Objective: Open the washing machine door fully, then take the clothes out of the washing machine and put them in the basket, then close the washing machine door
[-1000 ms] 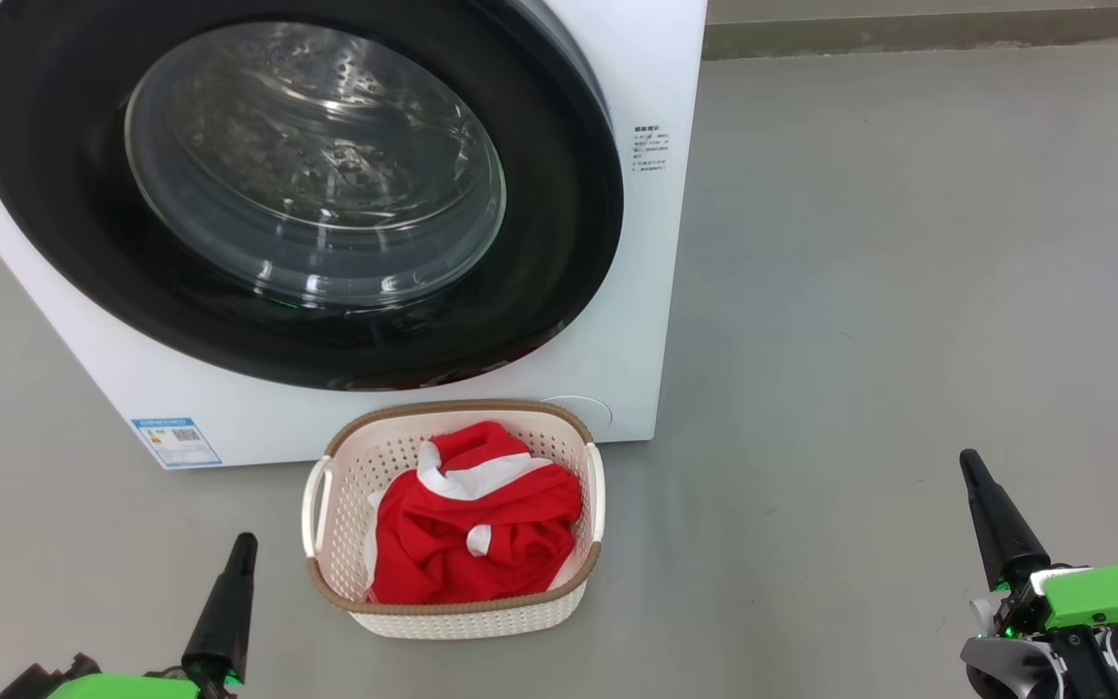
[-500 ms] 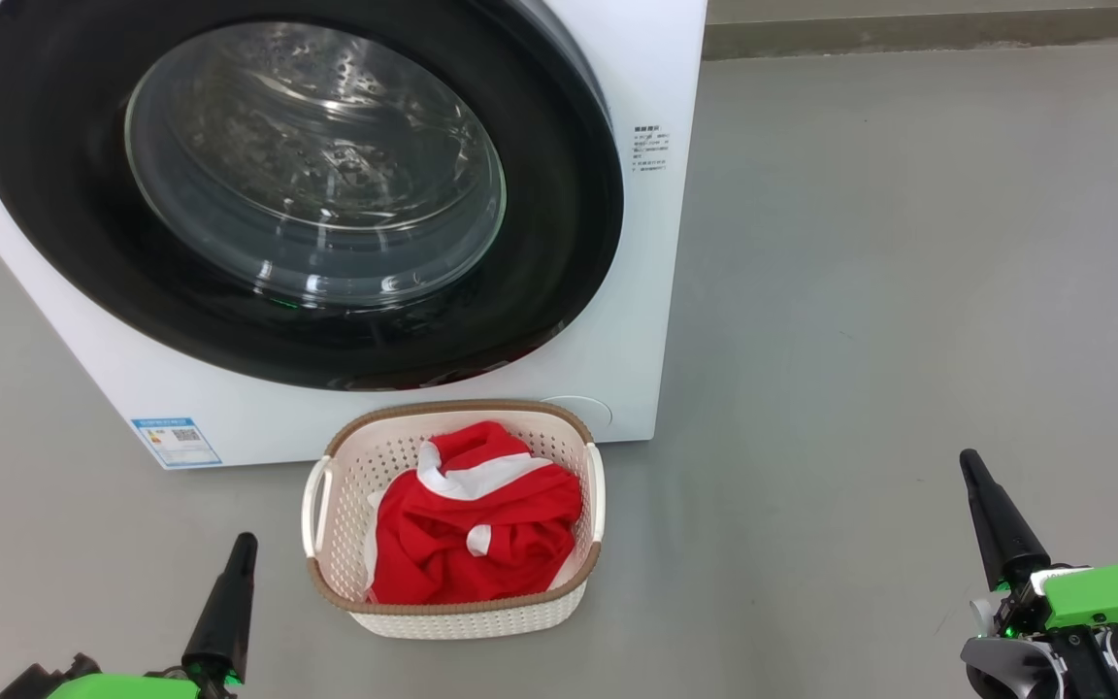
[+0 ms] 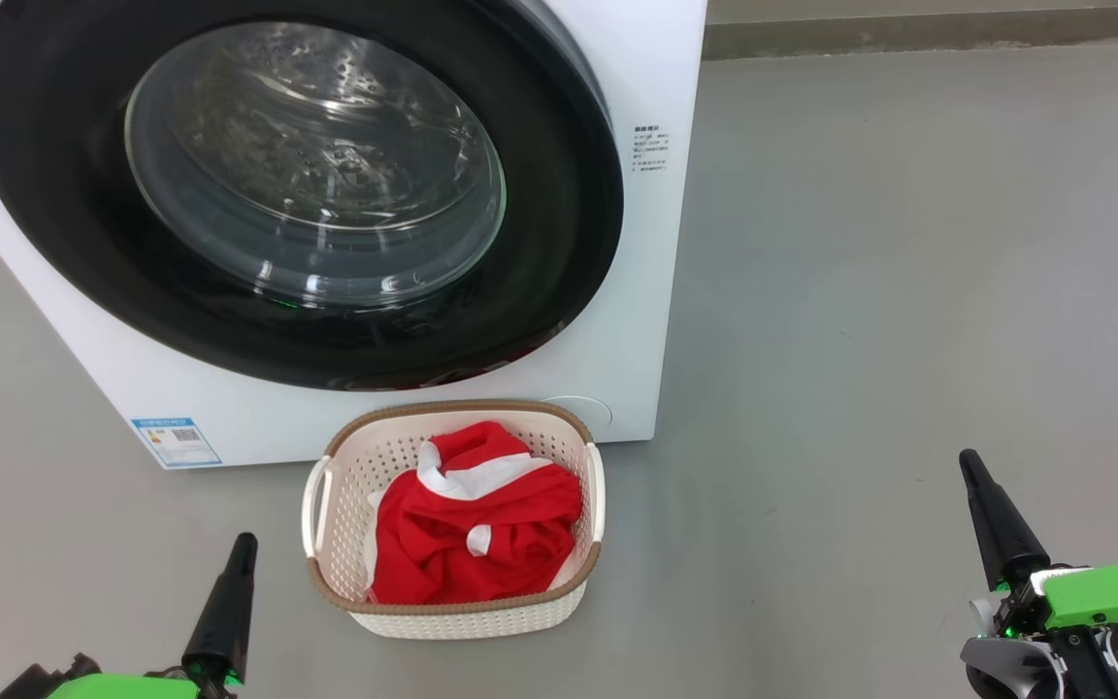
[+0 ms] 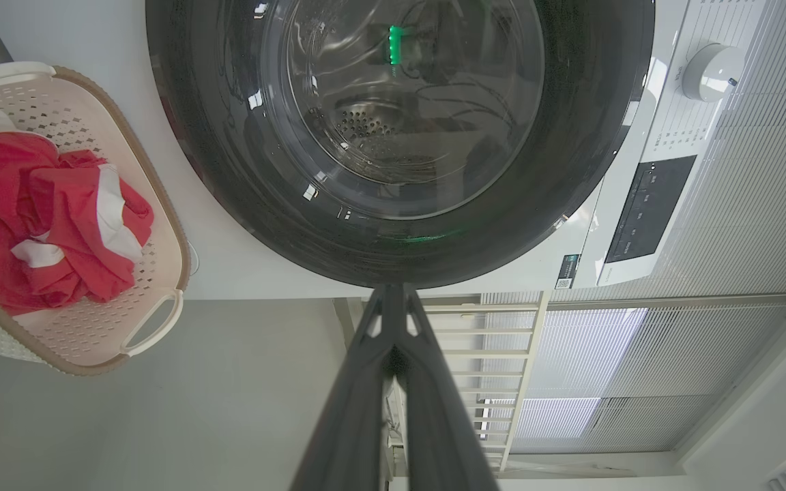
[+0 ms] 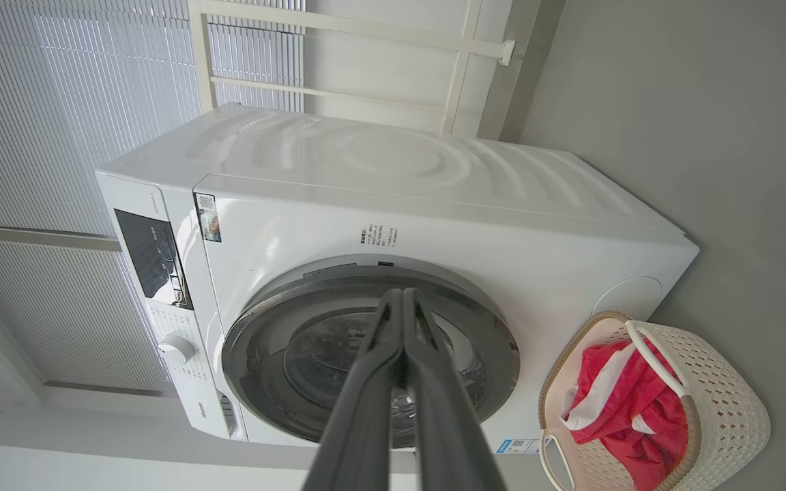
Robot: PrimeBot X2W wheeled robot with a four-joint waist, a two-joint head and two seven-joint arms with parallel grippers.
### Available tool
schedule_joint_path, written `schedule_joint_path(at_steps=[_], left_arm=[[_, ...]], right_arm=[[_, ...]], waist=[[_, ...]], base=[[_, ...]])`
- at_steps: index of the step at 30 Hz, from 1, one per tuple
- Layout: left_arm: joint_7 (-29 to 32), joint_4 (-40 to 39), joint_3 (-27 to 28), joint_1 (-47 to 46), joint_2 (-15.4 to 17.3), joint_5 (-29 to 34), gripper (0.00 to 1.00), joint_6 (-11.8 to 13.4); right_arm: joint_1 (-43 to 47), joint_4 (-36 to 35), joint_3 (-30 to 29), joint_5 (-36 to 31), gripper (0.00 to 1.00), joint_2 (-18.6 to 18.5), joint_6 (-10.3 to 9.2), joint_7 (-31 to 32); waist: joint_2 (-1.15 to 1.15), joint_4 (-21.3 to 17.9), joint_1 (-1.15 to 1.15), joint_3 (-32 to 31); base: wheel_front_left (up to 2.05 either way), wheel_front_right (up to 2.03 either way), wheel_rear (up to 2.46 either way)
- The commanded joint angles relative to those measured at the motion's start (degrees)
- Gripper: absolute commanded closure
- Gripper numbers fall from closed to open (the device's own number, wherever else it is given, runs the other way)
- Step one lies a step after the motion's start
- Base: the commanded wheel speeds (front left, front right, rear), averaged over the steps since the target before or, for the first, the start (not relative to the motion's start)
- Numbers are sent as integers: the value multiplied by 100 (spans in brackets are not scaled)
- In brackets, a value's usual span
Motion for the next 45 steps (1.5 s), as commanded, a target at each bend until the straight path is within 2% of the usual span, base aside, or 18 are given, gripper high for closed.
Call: schedule_joint_path(at_steps=[1,45], left_arm=[[26,-118,151,-228,103,-39,100,-41],[25,-118,150,-228,103,-39,100,-41]], right_arm=[[-239,-141,77,2,100,-25,-4,21],[-241,-140,60,-12,100,-13,-4,34]], waist=[[0,0,0,0],[0,0,0,0]], base=[[0,0,0],[0,0,0]])
